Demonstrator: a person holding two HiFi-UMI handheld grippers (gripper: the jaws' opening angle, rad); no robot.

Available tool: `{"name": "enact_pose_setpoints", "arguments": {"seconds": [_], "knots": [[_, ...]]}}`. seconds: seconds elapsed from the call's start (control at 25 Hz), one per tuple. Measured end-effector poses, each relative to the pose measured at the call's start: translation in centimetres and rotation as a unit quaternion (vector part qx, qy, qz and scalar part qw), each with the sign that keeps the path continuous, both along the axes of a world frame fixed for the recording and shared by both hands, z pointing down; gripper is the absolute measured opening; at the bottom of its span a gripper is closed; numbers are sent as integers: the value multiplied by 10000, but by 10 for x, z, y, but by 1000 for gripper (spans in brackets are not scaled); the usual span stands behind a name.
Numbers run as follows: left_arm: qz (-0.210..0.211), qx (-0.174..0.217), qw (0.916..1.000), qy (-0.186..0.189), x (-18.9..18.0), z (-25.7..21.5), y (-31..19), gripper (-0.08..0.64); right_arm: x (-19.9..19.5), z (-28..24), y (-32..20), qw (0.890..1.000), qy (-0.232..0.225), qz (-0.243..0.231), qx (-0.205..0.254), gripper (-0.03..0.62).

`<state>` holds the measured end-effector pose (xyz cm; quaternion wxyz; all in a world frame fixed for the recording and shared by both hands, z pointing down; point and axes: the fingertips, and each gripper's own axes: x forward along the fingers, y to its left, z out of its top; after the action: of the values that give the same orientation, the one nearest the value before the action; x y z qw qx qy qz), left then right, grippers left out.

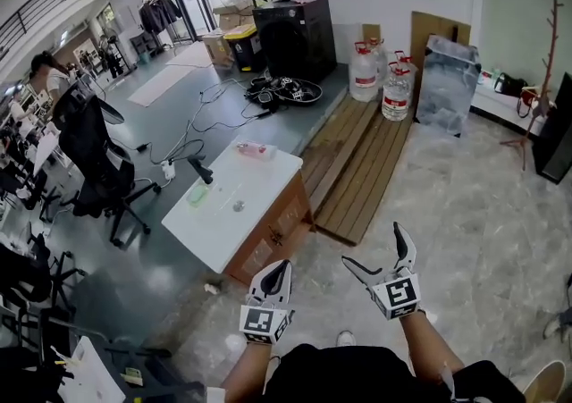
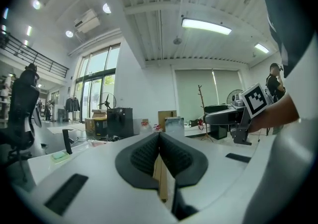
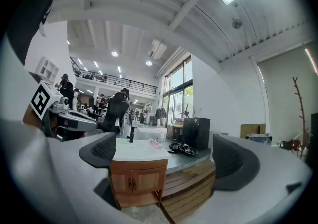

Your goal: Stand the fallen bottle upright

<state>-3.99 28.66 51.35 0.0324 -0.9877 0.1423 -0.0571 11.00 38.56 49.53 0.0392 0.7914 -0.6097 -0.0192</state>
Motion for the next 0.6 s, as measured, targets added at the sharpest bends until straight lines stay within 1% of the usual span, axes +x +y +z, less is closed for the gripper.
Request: {"name": "enact_pose_setpoints", "arguments": {"seconds": [0.12, 0.28, 0.44, 0.6], "knots": [[-184, -41, 9998, -1, 12, 1, -17, 18, 18, 3, -19, 9999, -13, -121, -27, 600], [-298, -120, 9995, -45, 24, 8, -45, 18, 35, 10, -53, 9997, -47, -207, -71, 600], [-408, -187, 9990, -27, 38, 15, -89, 18, 49, 16, -101, 9993, -65, -335, -134, 600], [-495, -209, 9986, 27, 52, 13, -142, 18, 63, 18, -159, 9990, -27, -407, -198, 600]]}}
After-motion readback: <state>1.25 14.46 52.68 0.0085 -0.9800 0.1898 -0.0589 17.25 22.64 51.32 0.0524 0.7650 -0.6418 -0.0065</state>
